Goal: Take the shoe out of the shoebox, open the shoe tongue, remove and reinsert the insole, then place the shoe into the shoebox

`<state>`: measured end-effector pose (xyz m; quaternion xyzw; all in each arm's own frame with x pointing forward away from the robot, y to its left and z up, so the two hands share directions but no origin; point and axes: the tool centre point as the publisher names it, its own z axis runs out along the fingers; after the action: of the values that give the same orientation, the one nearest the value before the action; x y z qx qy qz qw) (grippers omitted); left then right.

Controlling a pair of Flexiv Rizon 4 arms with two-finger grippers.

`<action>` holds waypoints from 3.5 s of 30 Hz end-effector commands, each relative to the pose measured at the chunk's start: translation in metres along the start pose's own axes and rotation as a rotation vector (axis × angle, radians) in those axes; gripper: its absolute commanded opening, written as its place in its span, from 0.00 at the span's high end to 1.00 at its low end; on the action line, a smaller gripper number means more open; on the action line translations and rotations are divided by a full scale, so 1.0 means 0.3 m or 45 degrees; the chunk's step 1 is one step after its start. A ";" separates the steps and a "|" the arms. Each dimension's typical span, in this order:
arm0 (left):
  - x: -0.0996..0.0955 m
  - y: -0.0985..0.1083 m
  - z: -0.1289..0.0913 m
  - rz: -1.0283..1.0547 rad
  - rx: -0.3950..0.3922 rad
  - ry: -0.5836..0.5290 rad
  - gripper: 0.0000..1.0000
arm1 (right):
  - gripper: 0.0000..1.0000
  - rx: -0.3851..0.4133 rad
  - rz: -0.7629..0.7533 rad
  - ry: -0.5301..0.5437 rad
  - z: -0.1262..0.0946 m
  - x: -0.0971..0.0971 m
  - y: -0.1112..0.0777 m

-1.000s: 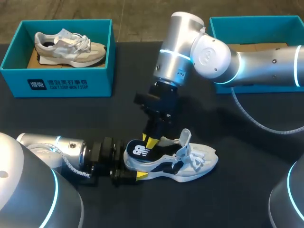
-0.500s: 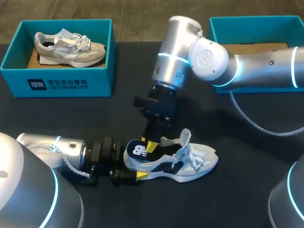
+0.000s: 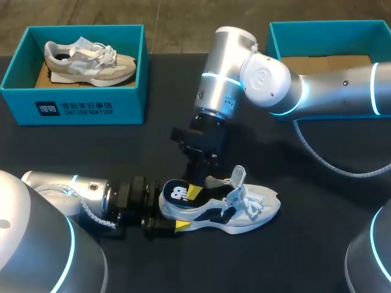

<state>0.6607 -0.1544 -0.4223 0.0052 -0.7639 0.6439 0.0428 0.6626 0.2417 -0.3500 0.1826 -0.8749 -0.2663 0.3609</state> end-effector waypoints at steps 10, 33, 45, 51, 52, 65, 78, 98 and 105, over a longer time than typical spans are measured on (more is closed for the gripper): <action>-0.001 0.002 -0.004 0.000 0.001 -0.002 1.00 | 1.00 -0.047 -0.016 -0.036 0.012 0.002 -0.019; -0.001 0.002 -0.004 0.000 0.001 -0.002 1.00 | 1.00 -0.036 -0.118 -0.286 -0.107 0.065 0.121; -0.001 0.002 -0.004 0.000 0.001 -0.002 1.00 | 1.00 -0.056 -0.138 -0.305 -0.115 0.067 0.138; -0.001 0.002 -0.004 0.000 0.001 -0.002 1.00 | 1.00 -0.176 -0.319 -0.371 -0.179 0.082 0.230; -0.001 0.002 -0.004 0.000 0.001 -0.002 1.00 | 1.00 -0.201 -0.330 -0.373 -0.188 0.081 0.239; -0.001 0.002 -0.004 0.000 0.001 -0.002 1.00 | 1.00 -0.431 -0.372 -0.528 -0.310 0.146 0.285; -0.001 0.002 -0.004 0.000 0.001 -0.002 1.00 | 1.00 -0.514 -0.456 -0.614 -0.389 0.243 0.336; -0.001 0.002 -0.004 0.000 0.001 -0.002 1.00 | 1.00 -0.691 -0.484 -0.623 -0.455 0.326 0.415; -0.001 0.002 -0.004 0.000 0.001 -0.002 1.00 | 1.00 -0.850 -0.504 -0.602 -0.507 0.410 0.404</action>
<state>0.6615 -0.1537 -0.4224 0.0054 -0.7639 0.6439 0.0426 0.6833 0.2393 -0.1209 0.1623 -0.7534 -0.6218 0.1390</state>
